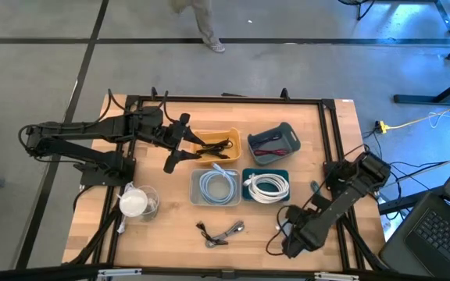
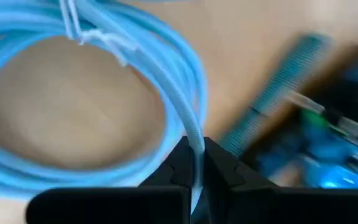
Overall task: Pick & Place USB Port
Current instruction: Put the light blue USB cable into the gray bin
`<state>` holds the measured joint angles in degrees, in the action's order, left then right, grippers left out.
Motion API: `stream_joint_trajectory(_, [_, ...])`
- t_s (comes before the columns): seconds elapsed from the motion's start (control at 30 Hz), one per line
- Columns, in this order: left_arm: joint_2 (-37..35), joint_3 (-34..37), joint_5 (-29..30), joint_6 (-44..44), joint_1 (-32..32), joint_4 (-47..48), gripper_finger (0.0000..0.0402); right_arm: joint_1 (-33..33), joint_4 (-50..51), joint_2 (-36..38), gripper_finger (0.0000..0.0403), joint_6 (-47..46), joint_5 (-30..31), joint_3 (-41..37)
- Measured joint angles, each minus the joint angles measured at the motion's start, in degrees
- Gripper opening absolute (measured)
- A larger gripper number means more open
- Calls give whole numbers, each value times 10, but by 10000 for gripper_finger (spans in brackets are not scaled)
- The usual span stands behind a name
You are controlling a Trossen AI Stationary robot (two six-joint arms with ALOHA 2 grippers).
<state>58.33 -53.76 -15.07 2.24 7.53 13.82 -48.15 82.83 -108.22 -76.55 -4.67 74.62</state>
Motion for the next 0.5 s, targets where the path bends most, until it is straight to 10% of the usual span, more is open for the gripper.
stream_joint_trajectory(0.13, [0,0,0,0,0,2,209,-13,64,13,15,-10,16,88])
stream_joint_trajectory(0.5, [5,0,0,9,0,0,209,-15,72,79,15,-6,448,200])
